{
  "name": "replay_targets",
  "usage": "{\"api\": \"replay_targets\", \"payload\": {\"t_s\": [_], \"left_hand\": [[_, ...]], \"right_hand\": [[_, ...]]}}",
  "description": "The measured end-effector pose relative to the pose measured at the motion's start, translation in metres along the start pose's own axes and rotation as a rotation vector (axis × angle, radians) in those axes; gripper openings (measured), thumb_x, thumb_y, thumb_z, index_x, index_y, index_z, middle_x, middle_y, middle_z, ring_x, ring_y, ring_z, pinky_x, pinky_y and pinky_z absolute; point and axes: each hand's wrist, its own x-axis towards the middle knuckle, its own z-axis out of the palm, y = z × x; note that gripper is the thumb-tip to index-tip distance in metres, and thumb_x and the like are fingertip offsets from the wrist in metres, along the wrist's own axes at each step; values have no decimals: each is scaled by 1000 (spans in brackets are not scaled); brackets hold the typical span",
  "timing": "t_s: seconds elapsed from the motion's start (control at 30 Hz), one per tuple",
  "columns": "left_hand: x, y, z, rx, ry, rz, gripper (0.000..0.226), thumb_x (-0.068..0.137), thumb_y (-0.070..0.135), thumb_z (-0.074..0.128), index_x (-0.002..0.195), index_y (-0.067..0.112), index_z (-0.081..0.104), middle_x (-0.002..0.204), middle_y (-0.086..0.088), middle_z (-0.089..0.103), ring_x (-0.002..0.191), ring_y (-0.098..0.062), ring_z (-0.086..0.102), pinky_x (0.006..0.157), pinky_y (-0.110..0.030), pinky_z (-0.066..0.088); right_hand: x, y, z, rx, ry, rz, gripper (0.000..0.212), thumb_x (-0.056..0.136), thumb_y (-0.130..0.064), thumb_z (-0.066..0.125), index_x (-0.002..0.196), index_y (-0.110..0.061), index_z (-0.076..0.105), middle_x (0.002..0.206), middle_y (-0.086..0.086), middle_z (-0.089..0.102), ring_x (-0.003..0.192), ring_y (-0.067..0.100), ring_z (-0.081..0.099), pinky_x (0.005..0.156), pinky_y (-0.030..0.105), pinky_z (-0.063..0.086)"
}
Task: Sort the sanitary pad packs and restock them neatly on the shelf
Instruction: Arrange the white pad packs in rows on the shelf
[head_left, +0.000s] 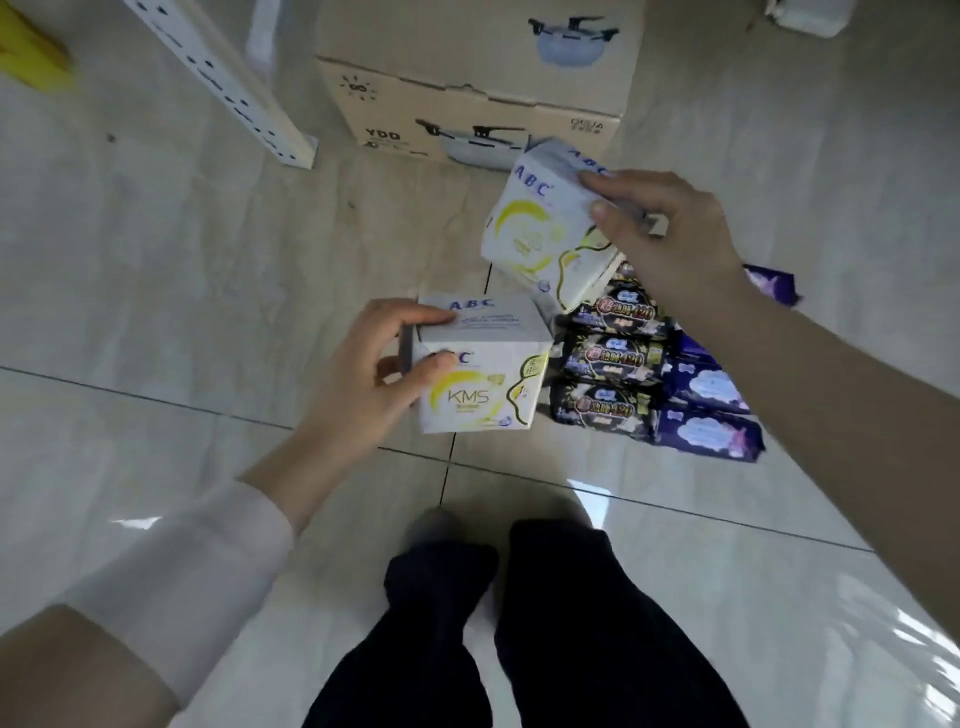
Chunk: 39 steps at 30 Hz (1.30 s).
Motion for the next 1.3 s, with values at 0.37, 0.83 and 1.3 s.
{"api": "replay_targets", "payload": {"t_s": [0.37, 0.83, 1.3], "left_hand": [[-172, 303, -15, -64, -167, -43, 22, 70, 42, 66, 86, 55, 60, 115, -4, 59, 107, -16, 59, 77, -30, 54], [-261, 477, -5, 14, -210, 175, 21, 83, 18, 68, 91, 36, 62, 113, 3, 55, 105, -13, 58, 56, -22, 52], [-249, 565, 70, 62, -223, 316, 24, 77, 29, 73, 89, 47, 62, 117, 3, 56, 106, -12, 60, 68, -28, 58]], "right_hand": [[-161, -239, -211, -94, 104, 176, 38, 84, -39, 55, 115, -21, 65, 121, 2, 54, 104, 7, 49, 94, 15, 36], [-254, -358, -337, -80, 307, -123, 31, 87, -34, 57, 115, -21, 64, 121, 7, 56, 111, 11, 49, 91, 11, 35], [-254, -359, -461, -131, 300, -299, 37, 86, -42, 53, 117, -22, 60, 120, 1, 53, 107, 3, 46, 89, 9, 36]]}}
